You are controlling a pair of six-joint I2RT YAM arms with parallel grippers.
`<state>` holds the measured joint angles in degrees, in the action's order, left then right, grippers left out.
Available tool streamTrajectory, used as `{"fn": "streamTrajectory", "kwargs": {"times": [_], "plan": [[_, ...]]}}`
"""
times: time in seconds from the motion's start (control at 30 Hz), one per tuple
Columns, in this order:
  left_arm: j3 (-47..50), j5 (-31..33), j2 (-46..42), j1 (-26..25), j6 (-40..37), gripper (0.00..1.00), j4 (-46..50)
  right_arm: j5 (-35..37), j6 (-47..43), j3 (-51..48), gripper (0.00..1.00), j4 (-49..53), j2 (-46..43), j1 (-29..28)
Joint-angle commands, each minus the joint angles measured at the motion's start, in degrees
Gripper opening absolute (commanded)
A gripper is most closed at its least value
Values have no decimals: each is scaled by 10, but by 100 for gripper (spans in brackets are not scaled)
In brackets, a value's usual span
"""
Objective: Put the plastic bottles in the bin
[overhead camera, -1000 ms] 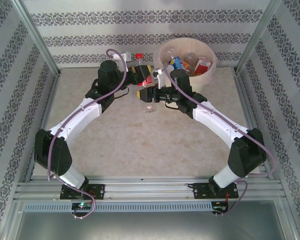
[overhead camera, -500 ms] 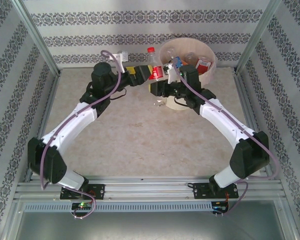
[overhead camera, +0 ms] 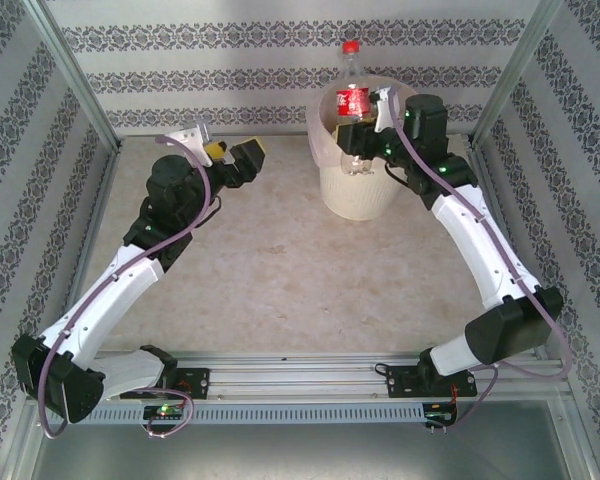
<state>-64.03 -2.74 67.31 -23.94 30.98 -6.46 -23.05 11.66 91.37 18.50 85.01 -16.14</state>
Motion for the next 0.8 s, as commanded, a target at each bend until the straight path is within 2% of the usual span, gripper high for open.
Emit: {"fn": "streamTrajectory", "kwargs": {"times": [0.0,0.27,0.47,0.77], "plan": [[12,91,-25,-1,-15,99,50,31,-19,48,42,34,15,12],[21,156,-45,4,5,100,120,129,-50,212,43,159,101,36],[31,180,-56,11,17,100,143,206,-56,319,45,241,182,45],[38,177,-56,23,34,100,152,303,-93,347,52,267,257,47]]}}
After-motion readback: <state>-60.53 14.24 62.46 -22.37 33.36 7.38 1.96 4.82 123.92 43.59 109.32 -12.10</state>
